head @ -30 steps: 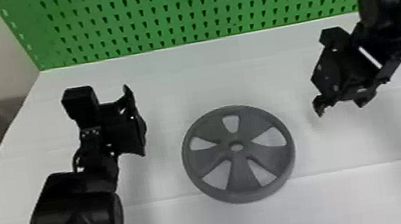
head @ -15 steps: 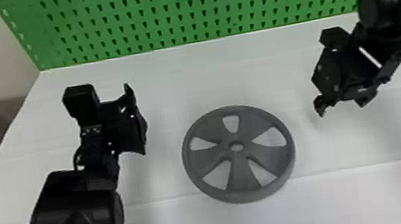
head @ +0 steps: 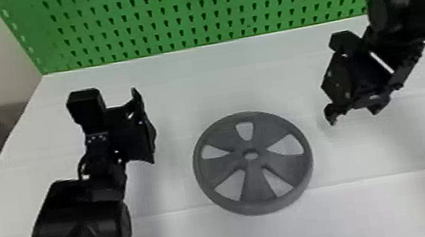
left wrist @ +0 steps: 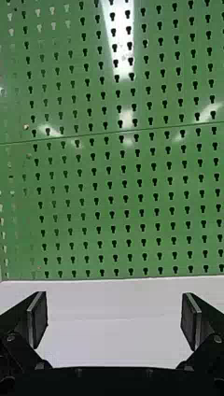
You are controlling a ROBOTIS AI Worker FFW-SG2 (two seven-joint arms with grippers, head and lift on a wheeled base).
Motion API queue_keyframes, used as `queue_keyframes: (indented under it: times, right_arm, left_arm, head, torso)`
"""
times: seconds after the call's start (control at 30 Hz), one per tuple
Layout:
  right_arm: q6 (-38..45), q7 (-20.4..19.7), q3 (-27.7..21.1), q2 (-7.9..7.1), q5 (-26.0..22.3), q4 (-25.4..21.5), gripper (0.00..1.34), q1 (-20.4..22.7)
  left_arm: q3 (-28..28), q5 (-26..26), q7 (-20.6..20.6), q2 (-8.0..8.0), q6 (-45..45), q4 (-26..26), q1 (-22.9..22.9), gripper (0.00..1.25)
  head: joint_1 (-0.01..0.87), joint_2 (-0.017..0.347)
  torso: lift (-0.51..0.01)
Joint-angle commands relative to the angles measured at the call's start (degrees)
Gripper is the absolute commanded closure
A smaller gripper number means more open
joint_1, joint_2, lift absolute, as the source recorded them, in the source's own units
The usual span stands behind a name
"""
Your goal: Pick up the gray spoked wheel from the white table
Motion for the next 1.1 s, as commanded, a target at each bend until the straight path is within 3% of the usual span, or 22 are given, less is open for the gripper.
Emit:
queue_keyframes:
  times: [0.0,0.13,0.33,0.57,0.73,0.93,1.07]
  right_arm:
    - [0.37,-0.09,0.07,1.07,1.02,-0.04,0.11,0.09]
    - [0.28,-0.18,-0.10,1.87,1.20,-0.13,0.11,0.09]
    - [0.45,-4.13,-1.51,3.36,1.02,-0.22,0.11,0.09]
    - [1.51,-13.71,-5.99,4.94,-3.11,0.57,0.11,0.35]
    - [2.04,-26.72,-7.49,5.47,-14.18,1.89,0.11,0.18]
    - [1.51,-34.98,-6.96,5.64,-22.71,2.07,0.11,0.26]
    - [0.89,-37.88,-6.08,6.17,-25.69,2.16,0.11,0.26]
  left_arm:
    - [-0.14,-0.09,0.00,-0.03,0.01,0.00,-0.08,0.19]
    - [-0.14,-0.09,0.00,-0.03,0.09,0.00,0.01,0.19]
    - [-0.14,-0.09,0.00,-0.03,0.27,0.00,-0.08,0.19]
    - [-0.49,-0.17,0.26,-0.03,0.71,0.00,-0.17,0.19]
    - [-0.58,-0.26,0.35,0.06,0.71,0.09,-0.26,0.19]
    - [-0.49,-0.26,0.35,-0.03,0.71,0.09,-0.17,0.19]
    - [-0.58,-0.35,0.44,-0.03,0.71,0.09,-0.26,0.19]
  head:
    - [0.779,0.118]
    - [0.779,0.118]
    - [0.779,0.118]
    - [0.779,0.118]
    - [0.779,0.118]
    - [0.779,0.118]
    - [0.779,0.118]
  torso:
    - [-0.087]
    - [-0.087]
    - [-0.087]
    - [-0.087]
    - [-0.087]
    - [-0.087]
    - [-0.087]
